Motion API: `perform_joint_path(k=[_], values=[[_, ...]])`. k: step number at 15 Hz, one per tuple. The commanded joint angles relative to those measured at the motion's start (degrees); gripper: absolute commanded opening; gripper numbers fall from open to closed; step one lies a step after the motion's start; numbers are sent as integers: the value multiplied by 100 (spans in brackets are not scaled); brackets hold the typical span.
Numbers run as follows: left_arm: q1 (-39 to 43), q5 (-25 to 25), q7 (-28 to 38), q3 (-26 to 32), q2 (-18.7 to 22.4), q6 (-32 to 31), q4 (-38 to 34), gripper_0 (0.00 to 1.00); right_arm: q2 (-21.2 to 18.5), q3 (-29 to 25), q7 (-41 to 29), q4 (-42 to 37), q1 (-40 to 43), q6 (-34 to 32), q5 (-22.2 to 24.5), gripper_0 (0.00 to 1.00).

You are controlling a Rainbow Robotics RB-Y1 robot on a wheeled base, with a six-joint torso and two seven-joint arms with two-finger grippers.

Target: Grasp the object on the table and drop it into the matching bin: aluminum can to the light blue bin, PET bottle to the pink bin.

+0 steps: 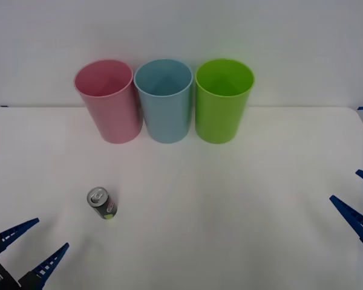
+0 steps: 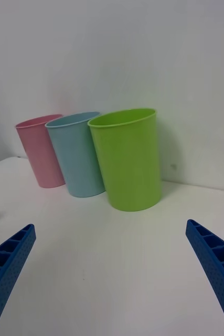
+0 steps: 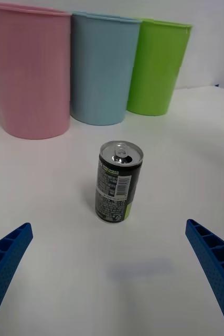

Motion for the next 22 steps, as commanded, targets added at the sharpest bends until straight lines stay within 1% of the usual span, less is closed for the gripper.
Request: perform_joint_path(k=[1, 6, 11, 13, 15, 19, 22], values=[[-54, -19, 61, -74, -189, 108, 2, 100, 0, 0, 0, 0, 0, 0, 0, 100], [-300, -371, 193, -127, -312, 258, 28, 100, 0, 0, 0, 0, 0, 0, 0, 100], [-871, -529, 114, -250, -312, 258, 573, 100, 0, 0, 0, 0, 0, 0, 0, 100], [-1038, -670, 96, -303, -312, 266, 678, 100, 0, 0, 0, 0, 0, 0, 0, 100], [-1152, -687, 61, -355, -312, 266, 801, 100, 0, 0, 0, 0, 0, 0, 0, 100], [-1407, -705, -123, -505, -321, 258, 1127, 100, 0, 0, 0, 0, 0, 0, 0, 100], [-1653, -705, -537, -505, -444, 258, 1487, 100, 0, 0, 0, 0, 0, 0, 0, 100]])
